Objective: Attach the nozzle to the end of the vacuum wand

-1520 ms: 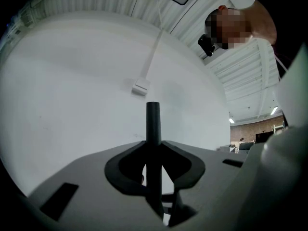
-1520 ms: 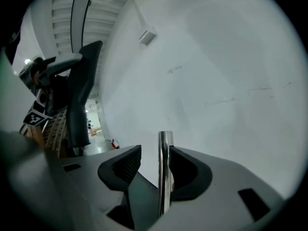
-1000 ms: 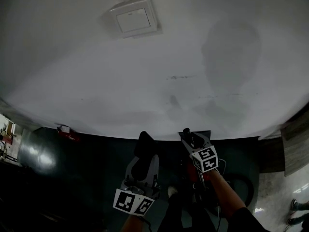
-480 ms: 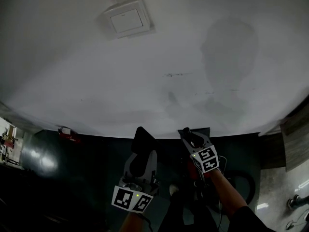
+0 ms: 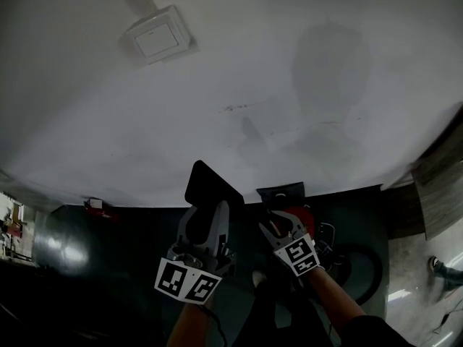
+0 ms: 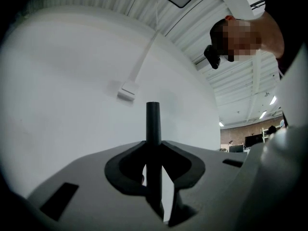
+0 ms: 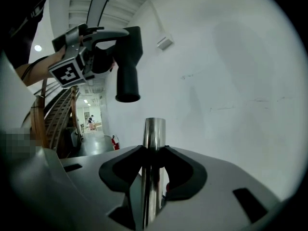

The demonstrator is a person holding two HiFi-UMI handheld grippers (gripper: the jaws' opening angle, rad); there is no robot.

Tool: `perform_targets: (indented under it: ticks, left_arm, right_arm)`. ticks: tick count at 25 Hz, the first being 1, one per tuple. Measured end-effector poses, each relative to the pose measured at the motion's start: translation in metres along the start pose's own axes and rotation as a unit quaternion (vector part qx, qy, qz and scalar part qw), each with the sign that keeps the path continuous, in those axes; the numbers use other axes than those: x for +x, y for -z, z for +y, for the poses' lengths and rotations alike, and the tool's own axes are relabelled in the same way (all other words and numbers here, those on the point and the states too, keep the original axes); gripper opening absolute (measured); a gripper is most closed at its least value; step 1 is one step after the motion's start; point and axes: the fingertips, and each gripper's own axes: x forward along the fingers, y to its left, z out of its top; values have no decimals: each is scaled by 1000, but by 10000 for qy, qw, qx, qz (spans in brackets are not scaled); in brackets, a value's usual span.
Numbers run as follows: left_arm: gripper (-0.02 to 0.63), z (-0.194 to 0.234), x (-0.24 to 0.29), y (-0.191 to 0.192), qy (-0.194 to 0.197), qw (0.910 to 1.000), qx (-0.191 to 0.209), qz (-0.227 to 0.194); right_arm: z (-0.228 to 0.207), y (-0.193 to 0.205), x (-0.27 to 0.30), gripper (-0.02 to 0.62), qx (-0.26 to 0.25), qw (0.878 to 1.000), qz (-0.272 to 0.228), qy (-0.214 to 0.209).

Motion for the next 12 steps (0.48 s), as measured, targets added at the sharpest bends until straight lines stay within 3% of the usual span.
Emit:
perform_targets:
  ticks: [12]
  left_arm:
    - [87,-12,20,20,246,9982,-383,396]
  right_arm:
    - [19,-3,-28,152,-38,9997,-222,-31]
